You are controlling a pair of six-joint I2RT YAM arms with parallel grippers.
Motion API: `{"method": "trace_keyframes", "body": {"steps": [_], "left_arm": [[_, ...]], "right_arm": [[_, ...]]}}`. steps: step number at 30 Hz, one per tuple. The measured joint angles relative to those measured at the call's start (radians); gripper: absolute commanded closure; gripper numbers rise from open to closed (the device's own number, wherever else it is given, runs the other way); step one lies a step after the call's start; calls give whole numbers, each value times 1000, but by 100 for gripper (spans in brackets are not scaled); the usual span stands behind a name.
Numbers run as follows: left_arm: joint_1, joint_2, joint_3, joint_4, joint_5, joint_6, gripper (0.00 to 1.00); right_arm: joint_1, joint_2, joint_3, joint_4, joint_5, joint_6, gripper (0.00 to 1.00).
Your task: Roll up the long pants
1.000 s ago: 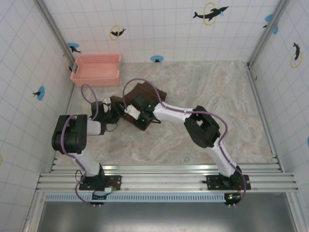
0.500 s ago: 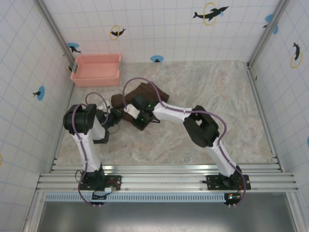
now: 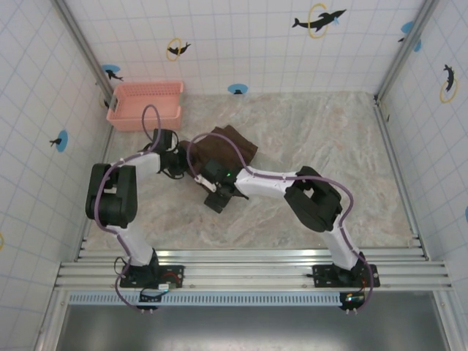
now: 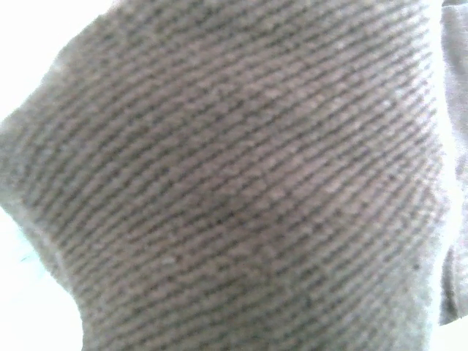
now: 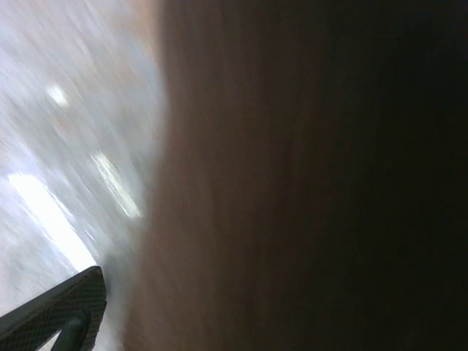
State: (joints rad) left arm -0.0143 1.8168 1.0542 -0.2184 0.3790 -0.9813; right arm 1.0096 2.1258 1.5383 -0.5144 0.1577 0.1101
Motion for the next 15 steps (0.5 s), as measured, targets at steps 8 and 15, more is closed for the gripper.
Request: {"method": "trace_keyframes", "body": {"steps": [8,15], "left_arm": [[-34,58,185,-338,-140,-19,100],[-98,137,350,-598,-286,-77,100]], "right_arm": [[191,-23,4,-84,407,51,1],[271,-22,92,-116,546,42,1]]}}
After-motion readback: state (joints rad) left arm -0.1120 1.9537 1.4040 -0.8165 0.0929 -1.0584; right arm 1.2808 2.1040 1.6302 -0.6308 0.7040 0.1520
